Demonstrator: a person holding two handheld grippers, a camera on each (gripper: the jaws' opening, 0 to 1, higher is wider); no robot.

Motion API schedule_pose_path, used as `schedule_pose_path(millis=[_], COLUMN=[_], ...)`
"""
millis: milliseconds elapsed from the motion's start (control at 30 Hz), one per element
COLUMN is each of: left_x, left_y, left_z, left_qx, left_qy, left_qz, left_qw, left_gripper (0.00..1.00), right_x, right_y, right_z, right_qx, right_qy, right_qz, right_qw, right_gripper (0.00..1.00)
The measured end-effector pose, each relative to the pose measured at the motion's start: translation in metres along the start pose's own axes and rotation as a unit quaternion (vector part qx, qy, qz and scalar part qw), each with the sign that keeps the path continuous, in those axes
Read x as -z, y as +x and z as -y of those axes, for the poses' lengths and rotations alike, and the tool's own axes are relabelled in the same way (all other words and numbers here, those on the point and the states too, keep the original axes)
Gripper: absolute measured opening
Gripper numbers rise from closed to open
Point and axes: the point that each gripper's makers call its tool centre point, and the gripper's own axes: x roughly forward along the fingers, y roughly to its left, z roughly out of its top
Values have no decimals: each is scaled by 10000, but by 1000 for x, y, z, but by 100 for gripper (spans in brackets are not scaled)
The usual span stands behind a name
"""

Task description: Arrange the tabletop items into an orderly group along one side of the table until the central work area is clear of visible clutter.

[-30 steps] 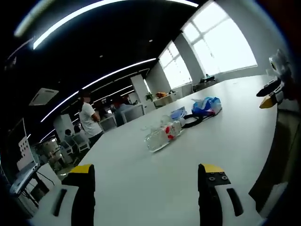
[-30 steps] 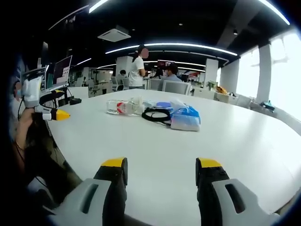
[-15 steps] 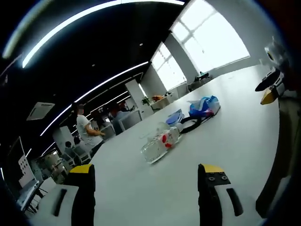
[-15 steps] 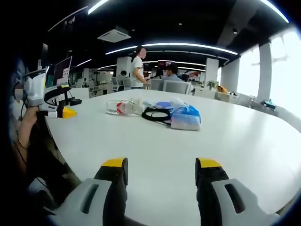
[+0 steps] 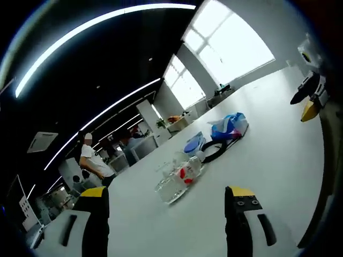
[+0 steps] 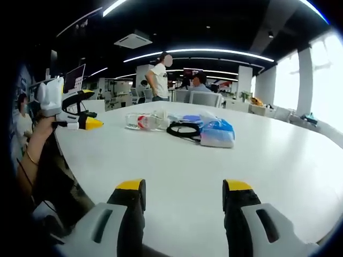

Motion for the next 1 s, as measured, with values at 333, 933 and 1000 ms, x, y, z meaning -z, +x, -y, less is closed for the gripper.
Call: schedule_pose_path(millis=[333,933,1000], left_x=[-8,-30,-31], left_y=[25,69,72], left_z=[12,36,37], left_qx=[78,366,375], left_qy=[393,777,801], left_qz=[-69,90,114], left_qw=[9992,9963,9960], left_gripper=[87,86,86], right_x=[1,2,2], right_y=[1,7,7], right_z=[4,14,16], right_qx=[-6,27,39], right_qy=[47,185,202], right_qz=[28,20,26], right_qw=[10000,9998,9998], right_gripper=[56,56,55])
